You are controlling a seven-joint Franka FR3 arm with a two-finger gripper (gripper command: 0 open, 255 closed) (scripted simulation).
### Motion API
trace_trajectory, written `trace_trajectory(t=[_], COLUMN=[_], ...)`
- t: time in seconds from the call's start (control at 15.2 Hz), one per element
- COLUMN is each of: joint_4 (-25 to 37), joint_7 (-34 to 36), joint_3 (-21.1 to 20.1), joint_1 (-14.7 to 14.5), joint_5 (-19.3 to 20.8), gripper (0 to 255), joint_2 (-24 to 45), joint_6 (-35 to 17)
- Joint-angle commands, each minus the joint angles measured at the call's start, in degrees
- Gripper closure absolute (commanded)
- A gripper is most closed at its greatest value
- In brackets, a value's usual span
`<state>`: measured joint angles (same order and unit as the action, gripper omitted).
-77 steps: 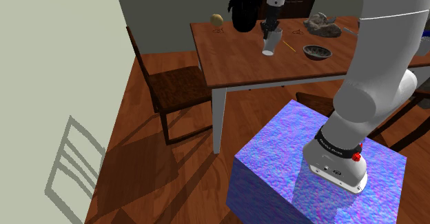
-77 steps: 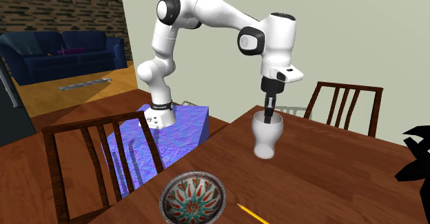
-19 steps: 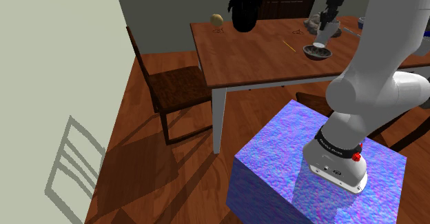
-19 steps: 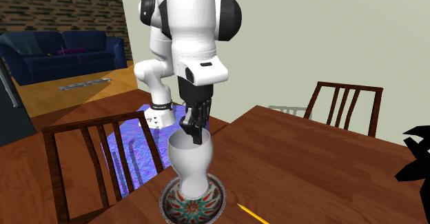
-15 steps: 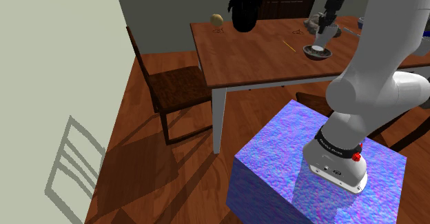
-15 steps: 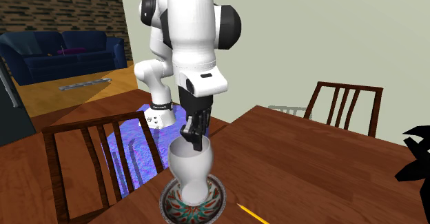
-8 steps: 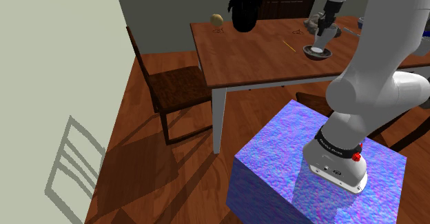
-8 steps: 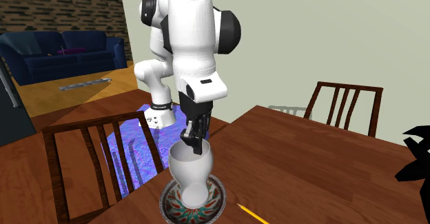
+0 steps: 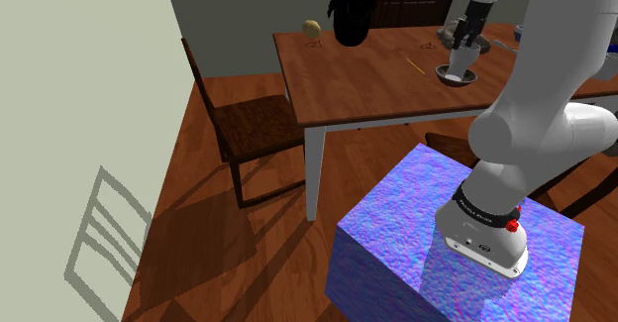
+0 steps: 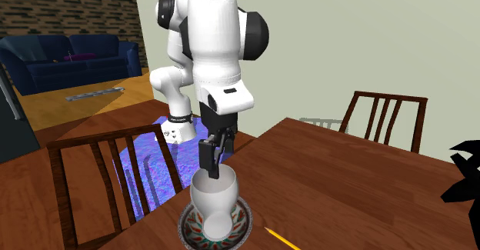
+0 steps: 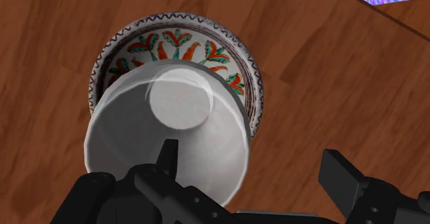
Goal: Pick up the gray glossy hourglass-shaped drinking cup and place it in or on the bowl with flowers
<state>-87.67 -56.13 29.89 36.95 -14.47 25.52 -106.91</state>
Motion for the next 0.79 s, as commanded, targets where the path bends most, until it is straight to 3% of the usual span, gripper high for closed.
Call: trace_trajectory(t=[0.0, 0.2, 0.73], joint_4=[1.6, 6.6, 6.6], joint_7=[0.2, 0.6, 0.6], joint_3=[0.1, 0.4, 0.4], joint_1=[0.1, 0.7, 0.7], joint_5=[0.2, 0.6, 0.6], gripper=[0, 0, 0], joint_2=[-0.3, -0.6, -0.6], joint_6=[1.8, 7.0, 7.0])
